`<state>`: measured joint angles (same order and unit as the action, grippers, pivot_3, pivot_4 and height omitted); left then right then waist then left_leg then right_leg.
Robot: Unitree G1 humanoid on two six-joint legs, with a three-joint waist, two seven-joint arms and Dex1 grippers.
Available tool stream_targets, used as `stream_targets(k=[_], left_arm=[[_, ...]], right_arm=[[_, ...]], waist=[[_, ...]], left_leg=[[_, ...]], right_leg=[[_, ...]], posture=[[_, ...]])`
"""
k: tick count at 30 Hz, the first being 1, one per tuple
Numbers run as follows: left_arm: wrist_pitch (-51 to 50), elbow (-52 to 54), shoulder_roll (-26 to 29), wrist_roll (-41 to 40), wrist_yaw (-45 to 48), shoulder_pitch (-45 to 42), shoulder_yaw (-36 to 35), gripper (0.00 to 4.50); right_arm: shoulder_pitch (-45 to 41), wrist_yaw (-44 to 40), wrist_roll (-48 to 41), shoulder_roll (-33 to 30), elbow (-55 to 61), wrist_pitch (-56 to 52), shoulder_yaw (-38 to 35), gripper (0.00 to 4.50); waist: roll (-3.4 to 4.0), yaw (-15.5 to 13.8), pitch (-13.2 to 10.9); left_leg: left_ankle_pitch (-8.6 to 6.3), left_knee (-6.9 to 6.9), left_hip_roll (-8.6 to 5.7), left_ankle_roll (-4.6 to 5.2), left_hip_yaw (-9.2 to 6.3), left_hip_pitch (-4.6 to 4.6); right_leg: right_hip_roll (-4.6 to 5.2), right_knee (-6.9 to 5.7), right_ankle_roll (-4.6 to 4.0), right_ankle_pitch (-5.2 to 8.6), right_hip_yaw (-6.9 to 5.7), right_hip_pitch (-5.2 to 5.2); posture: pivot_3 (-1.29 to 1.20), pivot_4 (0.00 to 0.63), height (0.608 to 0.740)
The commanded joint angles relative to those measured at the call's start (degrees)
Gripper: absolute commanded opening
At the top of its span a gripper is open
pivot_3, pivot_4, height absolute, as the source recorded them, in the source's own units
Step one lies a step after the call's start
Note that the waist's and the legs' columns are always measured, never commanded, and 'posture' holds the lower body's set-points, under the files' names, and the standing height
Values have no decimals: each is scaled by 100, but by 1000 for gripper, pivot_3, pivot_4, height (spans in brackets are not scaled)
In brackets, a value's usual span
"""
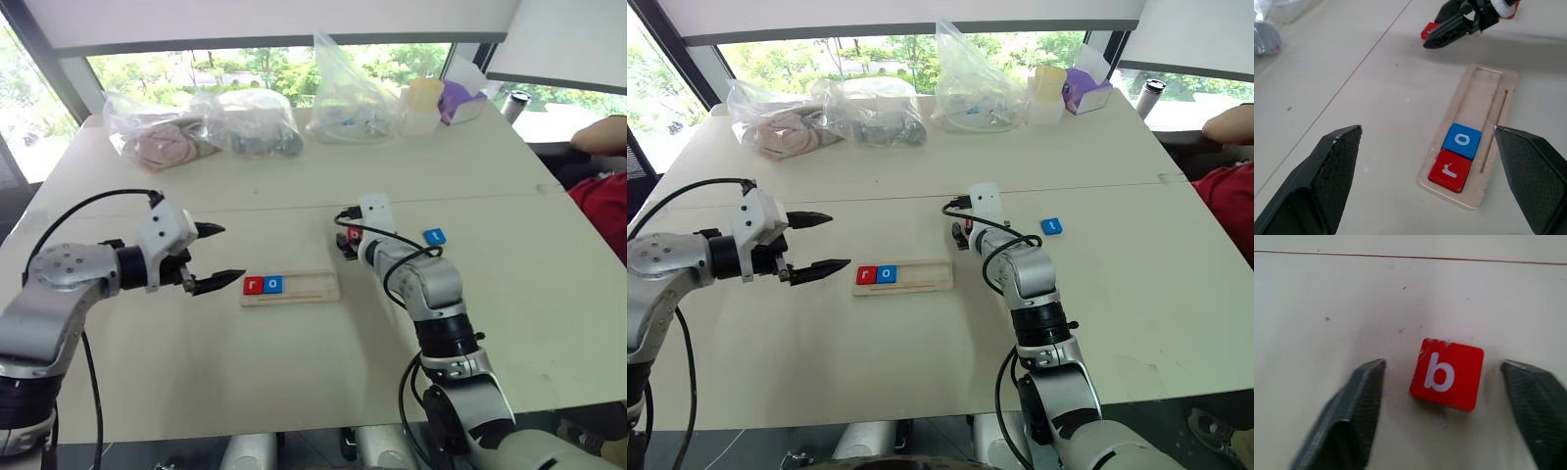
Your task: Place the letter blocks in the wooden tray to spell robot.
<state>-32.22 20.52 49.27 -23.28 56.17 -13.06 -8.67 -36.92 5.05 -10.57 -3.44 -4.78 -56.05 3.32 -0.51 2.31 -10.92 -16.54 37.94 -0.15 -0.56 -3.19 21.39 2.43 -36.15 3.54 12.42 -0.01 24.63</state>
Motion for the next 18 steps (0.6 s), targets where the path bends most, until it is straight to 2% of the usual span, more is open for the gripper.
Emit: stream_targets(k=[1, 2, 5, 9, 14, 18], left_arm=[[35, 182, -4, -68, -107, -44, -53, 4500], [44, 179, -13, -59, -123, -49, -25, 4500], [50, 212, -68, -72, -146, -69, 86, 4500], [-25, 386, -153, -205, -69, -175, 326, 4500], [-210, 655, -272, -446, 6, -299, 673, 4500], [-445, 714, -259, -715, 178, -371, 834, 4500]], right_arm=[[-54, -123, 142, 105, -214, 183, 113, 1476], [-58, -128, 185, 110, -251, 217, 112, 1144], [-19, -147, 314, -14, -20, 286, 97, 1162], [279, -251, 347, -494, 1435, -142, -146, 1162], [1368, -422, -58, -660, 4089, -2062, -626, 1162], [2180, -356, -72, 79, 5588, -3494, -940, 1162]], waist=[[0, 29, 0], [0, 44, 0], [0, 47, 0], [5, -25, -4], [2, -94, -2], [3, -76, -2]], left_leg=[[0, 0, 0, 0, -2, 0], [0, -1, 0, 0, -2, -1], [0, -2, 2, 0, -1, -2], [0, -2, -2, 0, -10, 14], [-2, -6, -5, 0, -11, 20], [-3, -15, -4, 1, -8, 16]], right_leg=[[-1, 0, 1, 0, 0, 0], [-1, 0, 2, -1, 0, 0], [-2, 0, 2, -1, 0, 1], [6, 2, 7, 2, -4, 6], [21, 8, 39, 7, -3, 6], [12, 7, 19, 21, 0, 12]], posture=[[0, 150, 740], [0, 150, 740], [0, 150, 740], [0, 150, 740], [0, 150, 740], [0, 150, 740]])
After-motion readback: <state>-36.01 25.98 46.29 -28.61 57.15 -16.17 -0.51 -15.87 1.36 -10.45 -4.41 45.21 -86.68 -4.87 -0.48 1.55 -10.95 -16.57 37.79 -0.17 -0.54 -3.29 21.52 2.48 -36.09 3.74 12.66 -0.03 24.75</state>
